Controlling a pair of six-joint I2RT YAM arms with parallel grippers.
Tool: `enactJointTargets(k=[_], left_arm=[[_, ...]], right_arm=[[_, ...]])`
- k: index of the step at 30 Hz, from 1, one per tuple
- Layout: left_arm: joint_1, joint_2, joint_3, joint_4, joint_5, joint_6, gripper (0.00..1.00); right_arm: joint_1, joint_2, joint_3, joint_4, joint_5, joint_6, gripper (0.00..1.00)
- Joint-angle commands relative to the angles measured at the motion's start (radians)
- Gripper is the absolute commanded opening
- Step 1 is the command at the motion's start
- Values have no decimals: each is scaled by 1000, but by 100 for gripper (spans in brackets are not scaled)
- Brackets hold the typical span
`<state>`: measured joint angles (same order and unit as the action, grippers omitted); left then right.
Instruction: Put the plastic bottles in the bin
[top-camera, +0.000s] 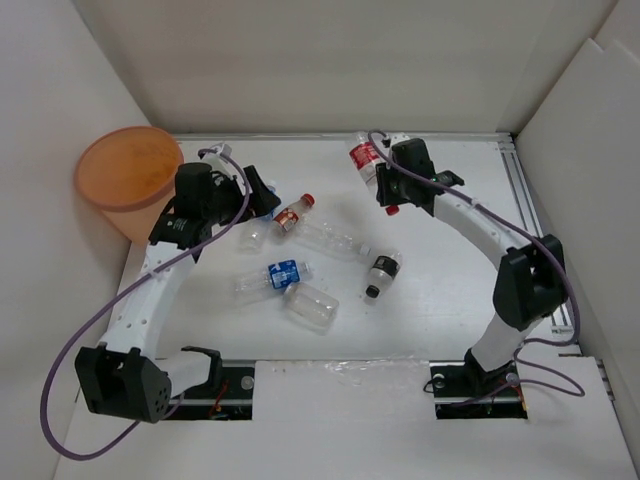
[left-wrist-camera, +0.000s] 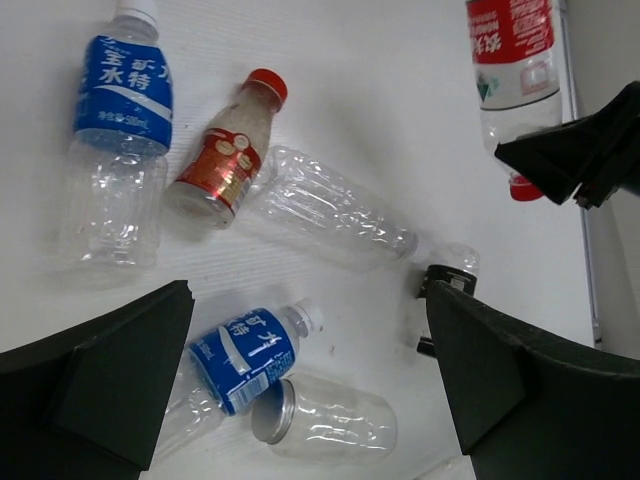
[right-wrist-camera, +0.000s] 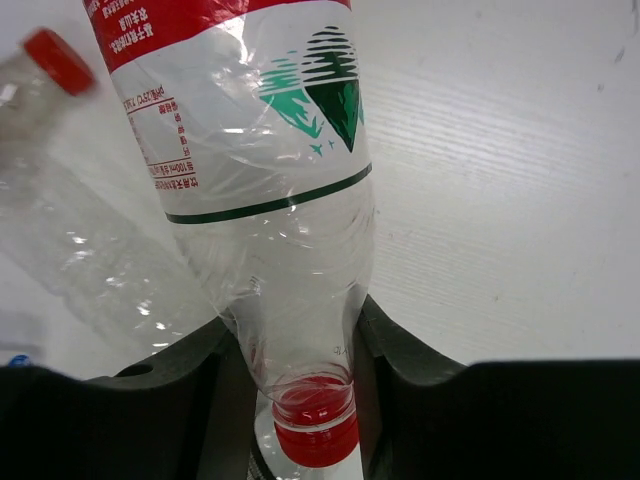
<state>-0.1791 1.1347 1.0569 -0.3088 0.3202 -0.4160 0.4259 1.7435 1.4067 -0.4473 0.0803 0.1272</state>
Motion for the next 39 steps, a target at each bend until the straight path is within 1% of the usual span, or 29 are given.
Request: enactJointTargets(k=[1,2,5,6,7,10,13,16,18,19,20,23,25,26,27,28,29,30,31,32,33,34,35,36,37,38,39], left_arm=[[6,23,74,83,140,-3,100],[6,33,83,106,225,-16,100],[-42,59,149,192,301,-56,100],[-89,59,173,203,301,-66,100],[-114,75,211,235,301,-66,100],[-158,97,239,287,301,-104,100],[-158,106,250,362,286,-127,100],[-158,125,262,340,237,-127,100],[-158,125,262,330,218,-115,100],[-158,125,262,330,218,-115,100],[-158,125,262,342,205,-115,100],[-158,116,239,378,204,-135,100],[-158,115,239,390,218,-135,100],[-158,115,250,390,218,-135,91],[-158,115,250,402,218,-144,87],[-158,105,250,415,229,-144,77],[-158,105,250,425,229,-144,77],[-158,105,250,434,252,-144,56],[-158,105,250,435,252,-155,47],[-158,105,264,425,252,-155,36],[-158,117,278,412,252,-155,26],[-158,131,293,392,252,-155,14],[-158,131,326,351,240,-141,11],[-140,143,345,326,221,-141,11],[-125,154,362,300,165,-132,9],[-91,154,388,263,116,-132,6],[-76,171,463,166,56,-91,3]], right_arm=[[31,-100,60,11,-69,-23,0],[52,-122,60,27,-138,-23,0],[99,-195,49,74,-203,-9,0],[132,-206,49,75,-214,3,0],[149,-206,84,75,-214,3,0],[209,-226,150,47,-214,3,0],[269,-275,150,56,-234,12,0],[289,-331,136,68,-234,22,0],[315,-341,126,77,-261,22,0],[315,-352,115,87,-284,22,0],[324,-352,115,87,-342,22,0],[349,-352,84,156,-445,22,0],[358,-352,84,167,-458,32,0],[358,-352,84,167,-468,32,0],[358,-343,84,176,-482,32,0],[358,-343,84,185,-493,32,0],[358,-332,84,185,-493,32,0],[358,-332,84,185,-493,32,0],[358,-332,84,196,-493,32,0],[358,-332,84,196,-481,32,0],[358,-322,84,205,-469,32,3],[358,-322,84,205,-446,32,24],[358,-322,74,205,-430,32,53],[347,-312,74,205,-403,32,93],[337,-312,60,205,-343,32,100],[327,-312,49,193,-318,32,100],[317,-302,49,177,-298,32,100]])
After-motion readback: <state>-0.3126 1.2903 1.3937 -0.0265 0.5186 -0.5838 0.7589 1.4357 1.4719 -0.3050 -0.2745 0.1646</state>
